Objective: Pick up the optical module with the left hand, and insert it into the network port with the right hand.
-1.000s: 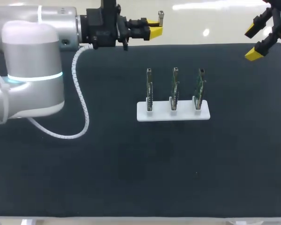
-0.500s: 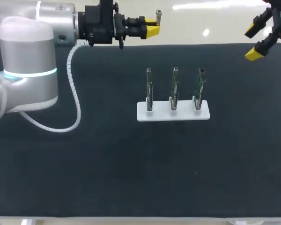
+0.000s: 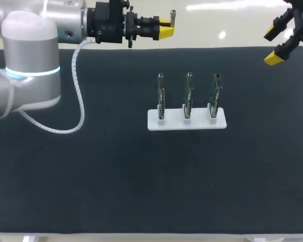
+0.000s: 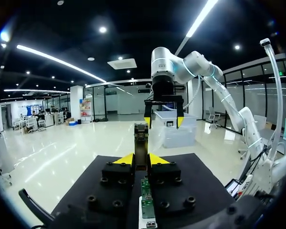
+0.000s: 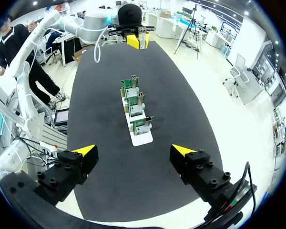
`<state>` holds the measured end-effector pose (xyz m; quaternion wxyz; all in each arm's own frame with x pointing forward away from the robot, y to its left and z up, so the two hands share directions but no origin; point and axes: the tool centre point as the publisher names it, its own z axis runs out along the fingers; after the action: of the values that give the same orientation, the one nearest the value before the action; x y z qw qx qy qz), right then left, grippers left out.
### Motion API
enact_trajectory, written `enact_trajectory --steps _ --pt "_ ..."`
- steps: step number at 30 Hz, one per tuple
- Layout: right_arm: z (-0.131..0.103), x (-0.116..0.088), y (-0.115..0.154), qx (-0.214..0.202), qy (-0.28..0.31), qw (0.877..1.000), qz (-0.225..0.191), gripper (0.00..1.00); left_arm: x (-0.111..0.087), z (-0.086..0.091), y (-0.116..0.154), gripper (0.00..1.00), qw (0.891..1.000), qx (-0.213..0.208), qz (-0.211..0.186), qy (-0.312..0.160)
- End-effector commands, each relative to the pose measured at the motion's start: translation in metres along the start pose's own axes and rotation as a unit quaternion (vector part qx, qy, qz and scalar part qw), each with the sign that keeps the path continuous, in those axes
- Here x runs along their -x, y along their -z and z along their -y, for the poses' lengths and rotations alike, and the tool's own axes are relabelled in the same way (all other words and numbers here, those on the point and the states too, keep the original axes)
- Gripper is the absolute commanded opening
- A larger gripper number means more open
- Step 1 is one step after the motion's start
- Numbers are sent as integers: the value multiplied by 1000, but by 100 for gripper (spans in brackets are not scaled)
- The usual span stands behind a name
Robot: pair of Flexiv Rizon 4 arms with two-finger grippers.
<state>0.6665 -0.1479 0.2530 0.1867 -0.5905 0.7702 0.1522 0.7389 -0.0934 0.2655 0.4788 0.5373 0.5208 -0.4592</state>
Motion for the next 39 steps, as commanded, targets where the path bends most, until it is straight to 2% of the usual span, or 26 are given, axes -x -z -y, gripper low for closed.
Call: enact_trajectory --steps 1,24,33,39 --pt "0 0 0 0 0 1000 1 100 -1 -4 -4 0 1000 -18 0 2" --pt "1 2 0 2 -3 1000 -5 100 0 -3 -8 0 1000 -21 -1 2" --pt "15 49 -9 19 26 999 -19 100 0 -3 -8 0 1000 -21 -1 2" --pt "33 88 -17 46 64 997 1 100 0 -3 -8 0 1000 -21 -1 2"
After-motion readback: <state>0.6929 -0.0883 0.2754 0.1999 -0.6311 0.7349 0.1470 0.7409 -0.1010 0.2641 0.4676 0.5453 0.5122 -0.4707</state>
